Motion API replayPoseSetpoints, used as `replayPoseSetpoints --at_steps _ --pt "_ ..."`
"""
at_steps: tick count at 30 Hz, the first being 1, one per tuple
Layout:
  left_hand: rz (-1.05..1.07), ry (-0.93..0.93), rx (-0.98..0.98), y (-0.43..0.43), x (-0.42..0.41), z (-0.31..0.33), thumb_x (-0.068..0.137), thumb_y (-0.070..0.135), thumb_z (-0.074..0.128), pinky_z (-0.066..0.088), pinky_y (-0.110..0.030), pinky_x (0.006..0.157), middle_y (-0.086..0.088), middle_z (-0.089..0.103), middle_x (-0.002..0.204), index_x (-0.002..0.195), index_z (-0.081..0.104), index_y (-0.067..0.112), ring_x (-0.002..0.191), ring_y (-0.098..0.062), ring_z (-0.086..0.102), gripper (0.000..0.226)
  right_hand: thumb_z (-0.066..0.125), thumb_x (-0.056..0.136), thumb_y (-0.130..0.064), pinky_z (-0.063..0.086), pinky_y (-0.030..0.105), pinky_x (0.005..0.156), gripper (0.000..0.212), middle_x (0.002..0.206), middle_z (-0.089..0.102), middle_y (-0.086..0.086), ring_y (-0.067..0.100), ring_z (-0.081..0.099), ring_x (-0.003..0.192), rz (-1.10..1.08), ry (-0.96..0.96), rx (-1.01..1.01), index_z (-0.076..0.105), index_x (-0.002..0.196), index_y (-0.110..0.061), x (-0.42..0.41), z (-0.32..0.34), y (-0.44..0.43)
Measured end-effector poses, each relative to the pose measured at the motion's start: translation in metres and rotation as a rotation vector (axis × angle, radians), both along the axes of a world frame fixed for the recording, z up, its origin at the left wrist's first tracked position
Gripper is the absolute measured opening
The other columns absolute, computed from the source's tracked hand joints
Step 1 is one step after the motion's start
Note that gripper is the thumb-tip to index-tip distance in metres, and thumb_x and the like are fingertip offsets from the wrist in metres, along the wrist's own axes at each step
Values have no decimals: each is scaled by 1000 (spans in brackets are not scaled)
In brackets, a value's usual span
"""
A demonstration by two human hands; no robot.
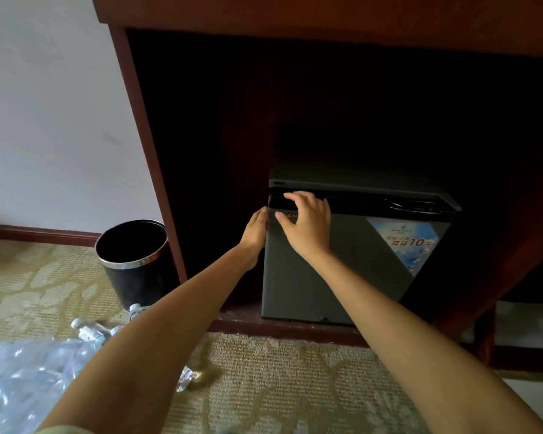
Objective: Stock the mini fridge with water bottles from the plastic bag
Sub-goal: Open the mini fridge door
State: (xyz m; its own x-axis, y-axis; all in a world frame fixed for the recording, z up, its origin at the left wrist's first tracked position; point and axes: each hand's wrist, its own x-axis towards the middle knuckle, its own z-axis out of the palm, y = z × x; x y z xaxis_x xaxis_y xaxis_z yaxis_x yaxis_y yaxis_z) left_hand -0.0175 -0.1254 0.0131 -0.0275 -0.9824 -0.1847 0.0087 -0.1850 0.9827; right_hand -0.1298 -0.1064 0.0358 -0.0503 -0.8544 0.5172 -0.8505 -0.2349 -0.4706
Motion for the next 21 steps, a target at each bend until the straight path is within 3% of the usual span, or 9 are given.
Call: replayPoseSetpoints --at_steps 2,5,9,12,16,21 --pt "-19 2 28 -4 0 -2 100 51 27 30 -39 107 5 29 154 149 26 30 139 -16 31 53 58 90 -41 4 40 120 48 135 50 -6 14 39 132 -9 33 29 51 134 -25 3 -5 -6" --pt "-43 10 50 -6 -2 0 98 59 20 30 -35 95 7 36 149 145 32 33 119 -8 44 56 57 91 -41 -1 42 118 54 142 44 -7 14 31 138 -6 92 83 42 141 -28 3 -11 -12" --pt "-49 3 93 -15 -8 1 93 67 18 20 -43 111 4 26 155 149 26 31 141 -17 26 67 58 90 -40 9 39 118 53 132 50 -3 17 39 130 -25 99 65 45 140 -29 1 -8 -18" --pt "-24 -21 89 -16 -11 -1 93 67 19 24 -38 110 -2 31 153 148 30 25 139 -19 30 70 58 90 -40 18 36 113 48 124 53 0 21 45 122 -58 99 47 49 135 -28 3 -6 -19" --pt "9 -56 85 -6 -11 -9 88 73 16 18 -51 116 -3 23 156 150 22 27 144 -22 20 77 57 89 -44 22 35 109 43 119 55 1 21 46 117 -94 44 -1 53 129 -27 9 -10 -9" --pt "23 -92 57 12 -6 -17 88 74 17 22 -51 115 -4 21 156 150 17 27 143 -23 22 78 51 90 -52 21 35 106 40 114 57 0 21 46 114 -99 -19 0 57 121 -27 11 -7 7"
